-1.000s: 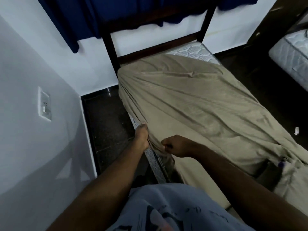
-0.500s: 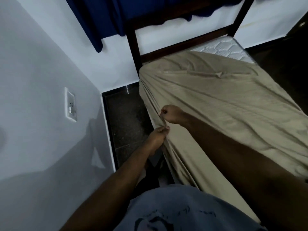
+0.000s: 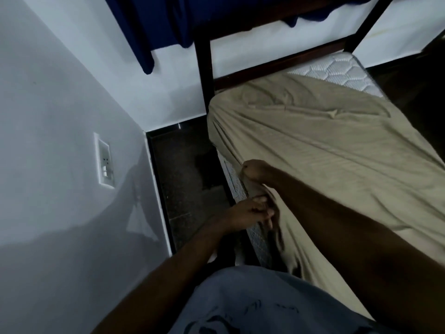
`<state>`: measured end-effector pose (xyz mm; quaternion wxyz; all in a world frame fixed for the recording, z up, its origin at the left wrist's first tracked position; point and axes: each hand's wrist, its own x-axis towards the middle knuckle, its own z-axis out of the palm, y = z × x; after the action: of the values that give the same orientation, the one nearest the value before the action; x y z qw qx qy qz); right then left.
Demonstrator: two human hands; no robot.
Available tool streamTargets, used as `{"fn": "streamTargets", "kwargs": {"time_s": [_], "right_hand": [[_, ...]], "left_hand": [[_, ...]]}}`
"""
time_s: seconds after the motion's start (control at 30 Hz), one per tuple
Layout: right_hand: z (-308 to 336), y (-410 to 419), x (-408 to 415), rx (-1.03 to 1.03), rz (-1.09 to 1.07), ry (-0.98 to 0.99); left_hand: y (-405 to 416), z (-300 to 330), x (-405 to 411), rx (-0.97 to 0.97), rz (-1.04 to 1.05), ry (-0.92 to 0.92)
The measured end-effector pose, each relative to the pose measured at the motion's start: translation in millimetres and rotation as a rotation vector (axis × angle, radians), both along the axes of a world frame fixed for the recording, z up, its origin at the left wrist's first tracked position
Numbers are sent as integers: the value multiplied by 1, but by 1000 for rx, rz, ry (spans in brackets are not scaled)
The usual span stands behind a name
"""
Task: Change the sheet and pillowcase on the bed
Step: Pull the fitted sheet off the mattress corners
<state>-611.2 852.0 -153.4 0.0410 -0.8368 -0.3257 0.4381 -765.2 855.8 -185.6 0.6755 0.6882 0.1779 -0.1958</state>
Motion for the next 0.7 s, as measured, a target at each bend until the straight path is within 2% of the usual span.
{"fn": "streamTargets", "kwargs": {"time_s": [0.1,0.17,0.23,0.27,0.4,0.53,0.63,0.7], "right_hand": [[7,-5,5,67,-37,-52],[11,-13,5,94,-19,-84],[14,-20,6,85,30,-121],[18,-22,8,117,-33,-98],[33,-31,15,207,-42,-28],[42,-46,22,223,-12,119],[55,-54,31,199,-9,209],[58,-55,42,164,8,244]], "left_hand": [[16,8,16,-182,396,113],[36,1,25,-169,492,150],[50,-1,35,-115,502,130],[56,-1,41,-127,529,135],[85,-7,80,-469,972,325],[104,-7,110,-532,908,389],[118,-4,136,-566,1032,349],[127,-1,153,-487,1061,383]]}}
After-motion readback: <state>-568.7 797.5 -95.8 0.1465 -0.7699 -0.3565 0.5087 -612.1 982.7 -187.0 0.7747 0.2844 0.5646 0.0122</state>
